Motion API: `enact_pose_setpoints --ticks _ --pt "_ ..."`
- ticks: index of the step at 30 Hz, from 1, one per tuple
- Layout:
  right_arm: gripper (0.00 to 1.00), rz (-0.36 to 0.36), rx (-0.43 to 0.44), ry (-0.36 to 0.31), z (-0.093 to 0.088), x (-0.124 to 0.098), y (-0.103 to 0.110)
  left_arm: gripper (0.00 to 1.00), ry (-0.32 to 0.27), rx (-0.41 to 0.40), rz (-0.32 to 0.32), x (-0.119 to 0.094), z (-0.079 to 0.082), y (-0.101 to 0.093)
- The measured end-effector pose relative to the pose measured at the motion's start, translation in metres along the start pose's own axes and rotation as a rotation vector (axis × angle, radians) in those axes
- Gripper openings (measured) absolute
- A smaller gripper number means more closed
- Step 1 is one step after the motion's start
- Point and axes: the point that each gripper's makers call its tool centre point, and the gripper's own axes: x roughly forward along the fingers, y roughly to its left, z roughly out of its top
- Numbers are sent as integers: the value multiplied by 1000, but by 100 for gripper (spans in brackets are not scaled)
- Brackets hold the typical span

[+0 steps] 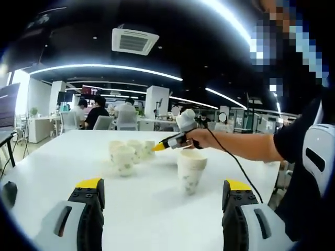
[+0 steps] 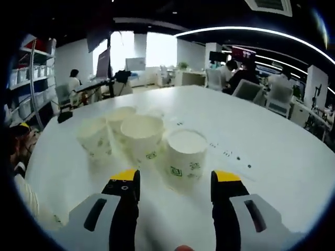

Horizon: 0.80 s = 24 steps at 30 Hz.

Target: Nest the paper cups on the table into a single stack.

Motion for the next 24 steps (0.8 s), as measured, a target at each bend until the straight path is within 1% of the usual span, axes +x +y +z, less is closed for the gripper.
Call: enact_pose_setpoints --ticks 3,7,17,21,24 --pt "56 -10 12 5 -1 10 -1 99 3 -6 0 0 -2 0" --pt "53 -29 20 12 -3 18 -5 99 6 -10 1 0 -4 0" --pt "48 -56 39 3 -2 29 -13 99 16 -28 0 2 -11 1" --pt "40 -62 35 1 -3 32 -14 99 19 -32 0 2 -12 0" --pt "39 -65 45 -11 -1 31 -15 99 20 -36 3 2 -13 1"
